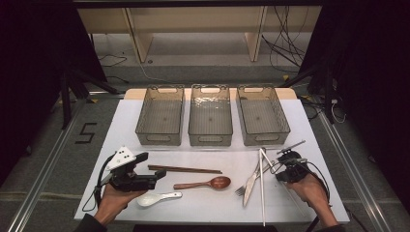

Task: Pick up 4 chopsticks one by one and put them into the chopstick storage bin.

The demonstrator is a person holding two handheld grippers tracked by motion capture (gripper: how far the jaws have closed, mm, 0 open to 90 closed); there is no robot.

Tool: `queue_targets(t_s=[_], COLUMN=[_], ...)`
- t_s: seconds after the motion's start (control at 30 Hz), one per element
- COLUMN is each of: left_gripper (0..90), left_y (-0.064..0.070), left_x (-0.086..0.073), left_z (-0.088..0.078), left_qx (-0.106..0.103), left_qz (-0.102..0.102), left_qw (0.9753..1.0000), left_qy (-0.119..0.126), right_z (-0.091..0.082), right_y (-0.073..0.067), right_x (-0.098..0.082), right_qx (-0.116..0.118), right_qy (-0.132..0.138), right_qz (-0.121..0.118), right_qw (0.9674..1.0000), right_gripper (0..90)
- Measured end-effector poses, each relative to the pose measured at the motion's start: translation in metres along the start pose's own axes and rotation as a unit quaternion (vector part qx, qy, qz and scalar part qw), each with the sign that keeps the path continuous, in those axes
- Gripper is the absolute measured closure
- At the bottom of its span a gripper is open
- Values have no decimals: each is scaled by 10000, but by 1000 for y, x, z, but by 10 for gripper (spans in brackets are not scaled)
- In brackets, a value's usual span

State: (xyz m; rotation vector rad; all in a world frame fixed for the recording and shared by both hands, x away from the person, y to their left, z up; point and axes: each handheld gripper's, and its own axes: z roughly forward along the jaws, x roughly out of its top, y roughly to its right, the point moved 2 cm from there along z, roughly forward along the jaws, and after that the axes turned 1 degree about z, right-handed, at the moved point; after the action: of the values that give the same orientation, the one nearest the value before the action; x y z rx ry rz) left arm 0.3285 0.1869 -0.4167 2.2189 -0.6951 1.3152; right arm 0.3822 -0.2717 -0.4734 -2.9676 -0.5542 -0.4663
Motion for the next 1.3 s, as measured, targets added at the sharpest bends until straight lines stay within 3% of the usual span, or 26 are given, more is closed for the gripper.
queue_targets(t_s=[0.27,0.47,0.6,0.73,0.87,0.97,1.07,1.3], left_gripper=[118,118,118,118,118,118,121,125], left_y=[0,-2,-1,-2,-2,-3,-4,7], left_x=[0,0,0,0,0,1,2,9], left_z=[0,0,0,1,2,4,8,22], left_qx=[6,14,13,10,-34,-78,-203,-504], left_qz=[-2,-15,-11,-11,-20,-20,29,381], left_qw=[10000,10000,10000,10000,10000,9998,9994,9955], left_qy=[4,-13,-3,-27,-59,-160,-283,-708], right_z=[-7,-22,-18,-22,-27,-34,-41,-49], right_y=[4,3,3,1,-7,-22,-41,-86], right_x=[-1,2,2,3,5,7,10,14], right_qx=[-31,33,60,75,117,256,358,556], right_qy=[123,445,365,482,590,676,740,762], right_qz=[-78,-221,-246,-325,-643,-987,-1461,-2596], right_qw=[9999,9988,9990,9983,9961,9925,9858,9611], right_gripper=[857,858,858,858,857,857,858,857])
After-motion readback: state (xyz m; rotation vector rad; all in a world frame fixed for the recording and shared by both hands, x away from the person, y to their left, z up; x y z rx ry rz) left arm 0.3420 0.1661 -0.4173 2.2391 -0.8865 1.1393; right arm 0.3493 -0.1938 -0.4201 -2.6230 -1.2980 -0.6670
